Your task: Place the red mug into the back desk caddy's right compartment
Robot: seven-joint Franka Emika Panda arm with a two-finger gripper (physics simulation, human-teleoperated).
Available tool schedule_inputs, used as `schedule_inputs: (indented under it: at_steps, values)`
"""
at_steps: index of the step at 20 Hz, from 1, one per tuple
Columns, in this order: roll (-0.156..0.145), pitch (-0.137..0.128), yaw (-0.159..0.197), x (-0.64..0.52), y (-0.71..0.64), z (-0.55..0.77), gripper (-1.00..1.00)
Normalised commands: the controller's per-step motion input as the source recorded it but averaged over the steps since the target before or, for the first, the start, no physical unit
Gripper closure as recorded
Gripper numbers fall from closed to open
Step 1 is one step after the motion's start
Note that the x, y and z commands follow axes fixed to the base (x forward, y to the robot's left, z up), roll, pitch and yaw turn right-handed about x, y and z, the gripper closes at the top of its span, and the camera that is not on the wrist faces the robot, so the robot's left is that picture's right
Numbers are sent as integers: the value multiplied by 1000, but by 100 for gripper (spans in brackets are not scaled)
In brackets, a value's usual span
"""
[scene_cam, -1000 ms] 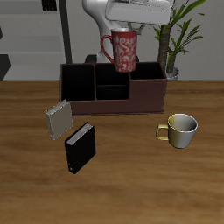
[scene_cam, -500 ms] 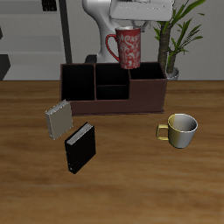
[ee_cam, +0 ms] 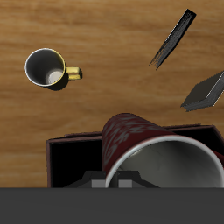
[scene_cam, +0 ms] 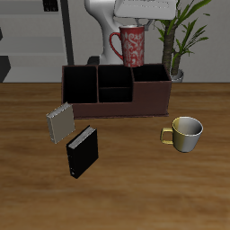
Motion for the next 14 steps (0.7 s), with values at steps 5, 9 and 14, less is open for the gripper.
schedule_inputs:
  at_steps: [5,9,14]
  values:
    - [-36,11,-37,-190,-41,10,100]
    - [-44,46,-27,-107,-8,-92,100]
    - [-2,67,-18,-50,90,-93,100]
